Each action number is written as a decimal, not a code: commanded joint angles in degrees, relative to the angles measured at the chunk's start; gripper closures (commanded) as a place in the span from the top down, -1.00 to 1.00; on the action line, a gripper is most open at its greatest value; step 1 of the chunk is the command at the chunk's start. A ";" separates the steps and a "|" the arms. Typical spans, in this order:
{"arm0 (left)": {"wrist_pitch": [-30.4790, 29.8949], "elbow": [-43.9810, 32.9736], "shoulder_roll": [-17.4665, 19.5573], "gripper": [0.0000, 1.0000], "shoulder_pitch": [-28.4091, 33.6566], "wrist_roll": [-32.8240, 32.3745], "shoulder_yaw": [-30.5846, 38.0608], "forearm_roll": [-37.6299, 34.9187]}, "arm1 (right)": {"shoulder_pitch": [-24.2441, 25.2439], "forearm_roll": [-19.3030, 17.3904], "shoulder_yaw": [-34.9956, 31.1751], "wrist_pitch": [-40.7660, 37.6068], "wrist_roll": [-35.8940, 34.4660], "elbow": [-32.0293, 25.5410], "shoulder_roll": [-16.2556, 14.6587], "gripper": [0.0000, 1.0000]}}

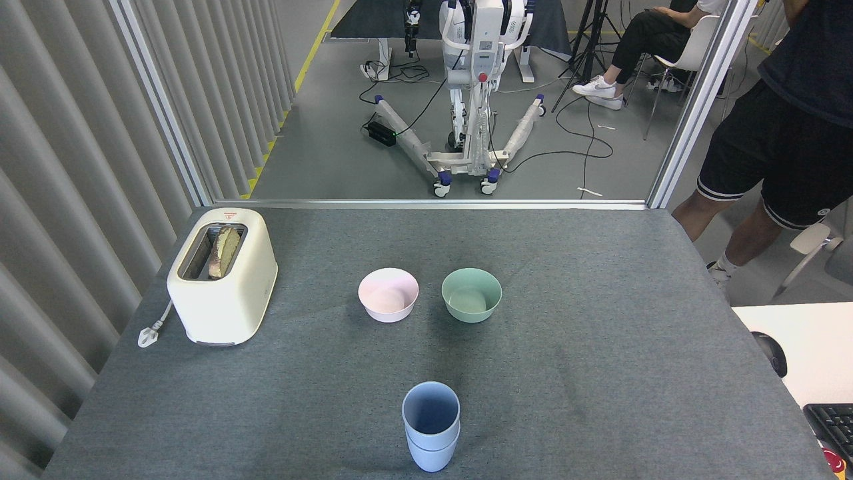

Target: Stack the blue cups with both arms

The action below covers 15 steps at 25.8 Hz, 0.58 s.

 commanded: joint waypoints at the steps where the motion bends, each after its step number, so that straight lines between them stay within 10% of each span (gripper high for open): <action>1: -0.04 -2.73 0.05 1.00 -0.12 -0.33 0.12 0.20 | 0.77 -0.14 1.33 -0.83 -1.10 0.46 0.10 1.00; 15: -0.66 -4.84 2.16 1.00 0.67 -0.59 0.12 9.42 | 0.77 -0.50 -1.30 -2.15 -1.19 -0.33 0.02 1.00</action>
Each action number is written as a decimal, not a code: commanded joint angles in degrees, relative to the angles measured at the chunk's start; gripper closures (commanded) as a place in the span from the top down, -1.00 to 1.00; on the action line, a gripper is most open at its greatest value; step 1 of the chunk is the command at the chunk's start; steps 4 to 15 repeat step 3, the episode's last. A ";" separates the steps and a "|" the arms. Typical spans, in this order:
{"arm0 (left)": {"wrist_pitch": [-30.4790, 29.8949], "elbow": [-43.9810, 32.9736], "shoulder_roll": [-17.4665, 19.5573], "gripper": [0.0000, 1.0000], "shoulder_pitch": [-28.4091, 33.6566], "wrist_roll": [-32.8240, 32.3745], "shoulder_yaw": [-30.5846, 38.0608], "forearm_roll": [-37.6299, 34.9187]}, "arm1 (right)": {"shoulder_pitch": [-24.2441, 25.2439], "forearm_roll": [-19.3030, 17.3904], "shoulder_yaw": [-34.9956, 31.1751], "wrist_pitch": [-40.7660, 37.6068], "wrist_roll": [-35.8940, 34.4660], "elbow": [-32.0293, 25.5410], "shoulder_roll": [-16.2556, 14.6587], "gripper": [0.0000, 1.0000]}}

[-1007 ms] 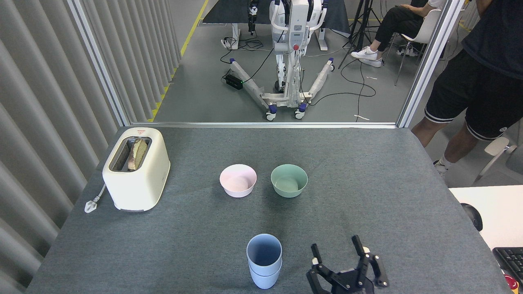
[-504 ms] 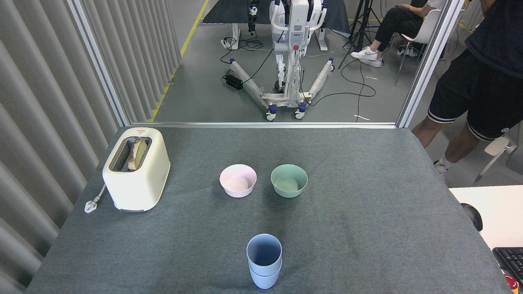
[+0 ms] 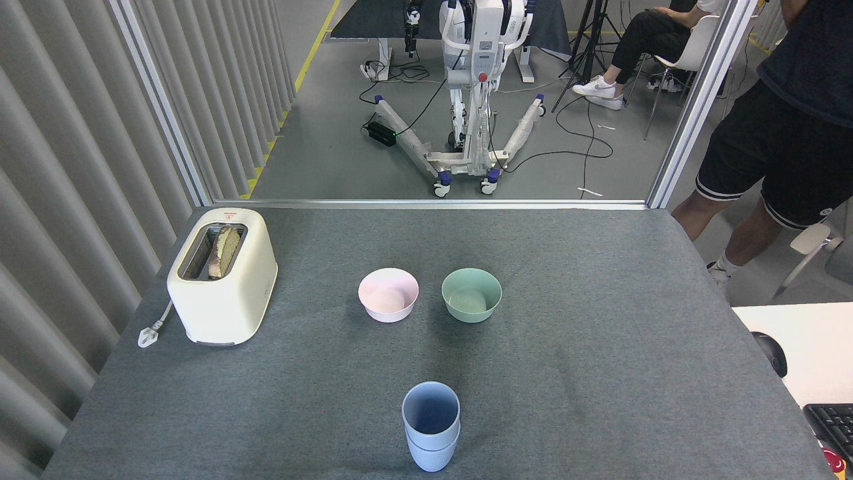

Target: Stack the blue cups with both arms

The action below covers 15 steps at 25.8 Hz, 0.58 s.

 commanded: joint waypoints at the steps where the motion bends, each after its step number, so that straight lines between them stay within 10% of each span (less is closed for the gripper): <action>1: 0.12 -0.22 0.89 1.00 0.09 0.08 0.02 0.11 | 0.00 -0.05 -0.57 -0.12 0.35 -0.35 0.00 1.00; 15: 0.12 -0.22 0.98 1.00 0.00 0.08 0.02 0.11 | 0.00 -0.05 -0.22 -0.12 0.35 -0.61 0.00 1.00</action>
